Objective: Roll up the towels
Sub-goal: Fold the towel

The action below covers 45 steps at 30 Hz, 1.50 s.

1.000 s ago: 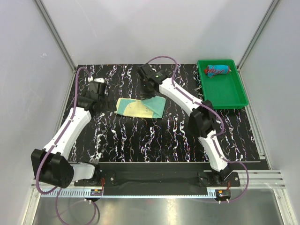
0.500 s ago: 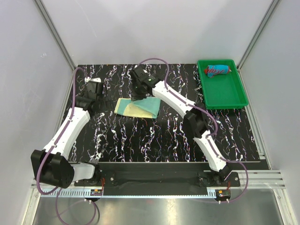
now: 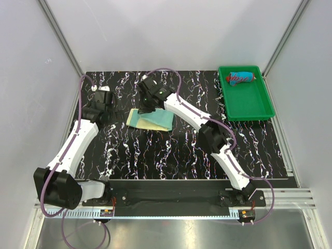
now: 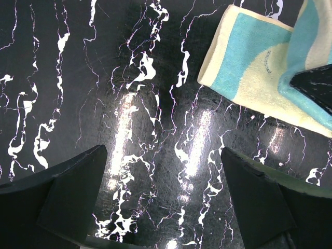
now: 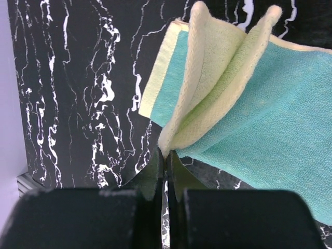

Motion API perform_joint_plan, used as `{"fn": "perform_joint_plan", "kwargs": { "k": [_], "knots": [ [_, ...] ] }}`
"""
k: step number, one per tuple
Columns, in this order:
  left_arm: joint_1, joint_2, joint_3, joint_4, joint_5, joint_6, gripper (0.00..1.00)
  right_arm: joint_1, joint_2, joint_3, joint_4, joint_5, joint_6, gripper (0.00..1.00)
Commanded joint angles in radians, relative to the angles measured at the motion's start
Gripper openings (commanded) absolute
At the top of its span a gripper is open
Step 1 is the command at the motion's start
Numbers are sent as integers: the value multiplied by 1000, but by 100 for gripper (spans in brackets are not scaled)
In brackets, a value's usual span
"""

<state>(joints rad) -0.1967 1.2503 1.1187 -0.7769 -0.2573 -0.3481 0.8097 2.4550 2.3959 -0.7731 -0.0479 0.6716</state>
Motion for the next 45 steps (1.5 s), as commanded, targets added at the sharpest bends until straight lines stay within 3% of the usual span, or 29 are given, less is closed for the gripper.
{"fn": "perform_joint_plan", "kwargs": {
  "k": [1,10,21,23,25,28,35,42,45],
  "knots": [
    [8,-26,1,22,-22,-8,99,31,10,51,60,-26,6,0],
    [10,-25,1,19,-23,-8,99,42,45,51,92,-40,19,0],
    [11,-23,1,18,-31,-8,99,59,76,23,146,-73,40,10],
    [11,-20,1,18,-33,-8,99,62,82,22,158,-81,45,17],
    [11,-20,0,18,-34,-8,99,60,91,22,169,-83,49,37],
    [11,-17,0,16,-37,-8,99,60,108,22,195,-87,57,54],
    [11,-11,-2,14,-56,-6,99,62,90,-16,250,-96,54,65],
    [11,6,-2,22,-42,6,99,31,-112,-171,278,-29,20,75],
    [8,15,-10,39,15,23,99,8,-243,-325,302,0,19,77]
  ]
}}
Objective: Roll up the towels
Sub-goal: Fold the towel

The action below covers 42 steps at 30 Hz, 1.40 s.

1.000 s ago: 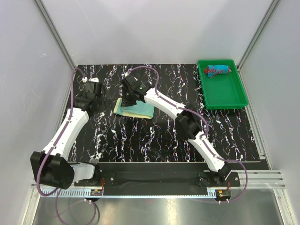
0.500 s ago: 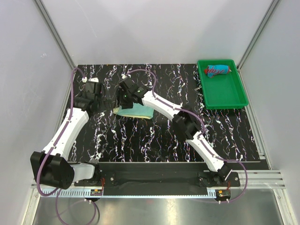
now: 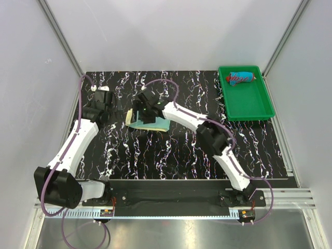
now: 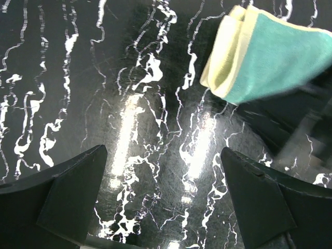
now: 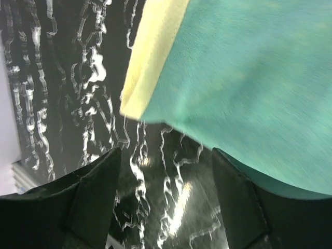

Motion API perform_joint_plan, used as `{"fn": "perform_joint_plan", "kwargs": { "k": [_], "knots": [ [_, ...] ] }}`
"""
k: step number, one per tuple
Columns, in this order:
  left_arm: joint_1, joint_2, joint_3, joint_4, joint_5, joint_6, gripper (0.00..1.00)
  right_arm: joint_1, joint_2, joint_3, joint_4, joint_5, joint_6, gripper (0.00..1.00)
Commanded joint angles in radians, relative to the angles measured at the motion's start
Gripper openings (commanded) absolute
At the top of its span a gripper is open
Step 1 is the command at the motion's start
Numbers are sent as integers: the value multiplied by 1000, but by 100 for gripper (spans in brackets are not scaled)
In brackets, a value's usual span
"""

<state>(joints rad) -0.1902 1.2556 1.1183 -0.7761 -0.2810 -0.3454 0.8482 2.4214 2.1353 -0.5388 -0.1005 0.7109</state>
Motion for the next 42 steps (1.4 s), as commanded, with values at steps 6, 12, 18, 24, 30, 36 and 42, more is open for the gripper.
{"fn": "perform_joint_plan", "kwargs": {
  "k": [6,12,18,24,30,36,42],
  "knots": [
    [-70,57,-9,84,134,66,99,-84,-458,-455,192,74,-18,79],
    [-104,206,57,74,215,26,89,-195,-521,-696,306,-46,10,29],
    [-132,339,155,118,301,-43,80,-230,-492,-739,404,-171,-10,15],
    [-137,493,247,138,290,-75,74,-259,-414,-735,479,-292,-1,8],
    [-130,614,271,161,284,-69,71,-293,-372,-813,530,-347,13,4],
    [-83,659,262,199,238,-89,68,-339,-389,-922,579,-364,9,4],
    [-20,627,224,248,207,-113,69,-370,-421,-998,553,-357,-7,3]
  ]
}}
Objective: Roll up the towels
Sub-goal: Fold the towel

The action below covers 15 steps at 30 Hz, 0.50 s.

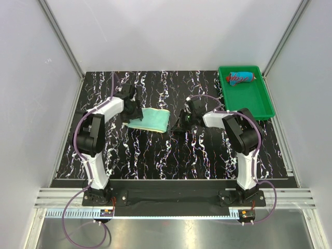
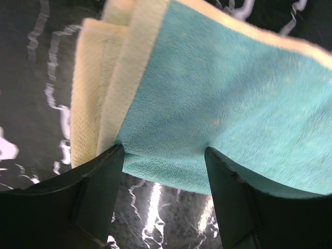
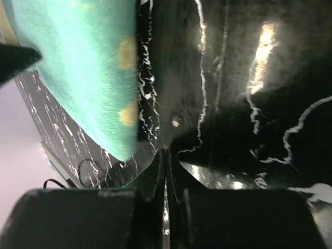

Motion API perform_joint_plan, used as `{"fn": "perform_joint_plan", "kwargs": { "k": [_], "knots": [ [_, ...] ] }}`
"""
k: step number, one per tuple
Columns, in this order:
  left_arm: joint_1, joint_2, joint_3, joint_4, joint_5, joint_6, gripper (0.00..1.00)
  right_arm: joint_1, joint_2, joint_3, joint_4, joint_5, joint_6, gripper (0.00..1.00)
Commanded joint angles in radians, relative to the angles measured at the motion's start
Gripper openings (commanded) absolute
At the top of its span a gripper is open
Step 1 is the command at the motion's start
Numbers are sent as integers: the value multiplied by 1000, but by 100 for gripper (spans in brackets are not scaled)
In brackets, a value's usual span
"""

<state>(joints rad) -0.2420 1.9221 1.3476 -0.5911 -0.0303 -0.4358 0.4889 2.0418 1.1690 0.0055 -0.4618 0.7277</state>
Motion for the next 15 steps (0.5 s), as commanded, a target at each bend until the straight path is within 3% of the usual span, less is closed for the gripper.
{"fn": "perform_joint_plan", "kwargs": {
  "k": [1,10,12,15],
  "knots": [
    [41,-44,-7,69,-45,-23,69,-10,-48,-40,4,9,-30,3],
    [90,-31,68,46,-22,-23,72,-10,-104,-71,-39,28,-45,4],
    [90,-61,55,53,-16,-23,81,-10,-120,-68,-41,29,-51,8],
    [90,-92,44,45,-5,-21,96,-12,-127,-55,-30,3,-54,30]
  ]
}}
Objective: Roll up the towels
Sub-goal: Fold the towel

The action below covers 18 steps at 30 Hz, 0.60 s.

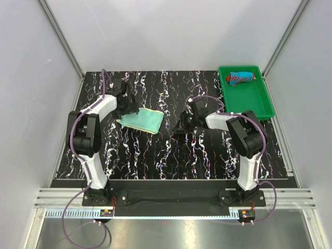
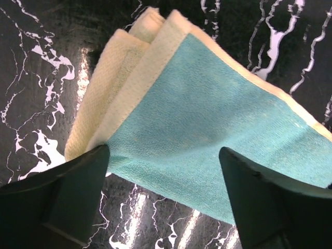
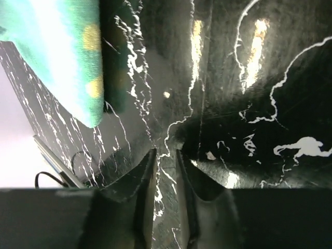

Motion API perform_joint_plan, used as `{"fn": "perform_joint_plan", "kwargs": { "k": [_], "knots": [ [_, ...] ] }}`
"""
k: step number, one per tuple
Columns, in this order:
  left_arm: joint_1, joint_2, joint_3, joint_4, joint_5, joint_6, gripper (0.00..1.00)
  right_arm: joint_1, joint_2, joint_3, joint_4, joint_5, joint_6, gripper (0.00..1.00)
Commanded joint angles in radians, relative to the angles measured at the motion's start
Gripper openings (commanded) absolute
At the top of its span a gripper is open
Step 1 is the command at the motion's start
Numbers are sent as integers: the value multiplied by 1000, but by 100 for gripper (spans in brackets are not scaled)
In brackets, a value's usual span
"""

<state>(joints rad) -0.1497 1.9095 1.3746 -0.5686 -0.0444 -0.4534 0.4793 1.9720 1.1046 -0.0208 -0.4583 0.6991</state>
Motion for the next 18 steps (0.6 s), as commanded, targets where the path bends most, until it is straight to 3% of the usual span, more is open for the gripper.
{"fn": "perform_joint_plan", "kwargs": {
  "k": [1,3,6,12,18],
  "knots": [
    [-4,-104,17,6,15,-4,99,-2,-49,17,7,-31,-18,42],
    [-4,-148,24,-19,17,-4,99,-1,-39,15,69,-69,3,53],
    [-4,-225,47,-83,20,22,99,5,-30,5,134,-129,63,61],
    [-4,-354,51,-214,-29,148,99,54,36,67,183,-145,129,63],
    [-4,-506,-141,-146,-118,196,99,120,140,162,186,-103,172,63]
  ]
}}
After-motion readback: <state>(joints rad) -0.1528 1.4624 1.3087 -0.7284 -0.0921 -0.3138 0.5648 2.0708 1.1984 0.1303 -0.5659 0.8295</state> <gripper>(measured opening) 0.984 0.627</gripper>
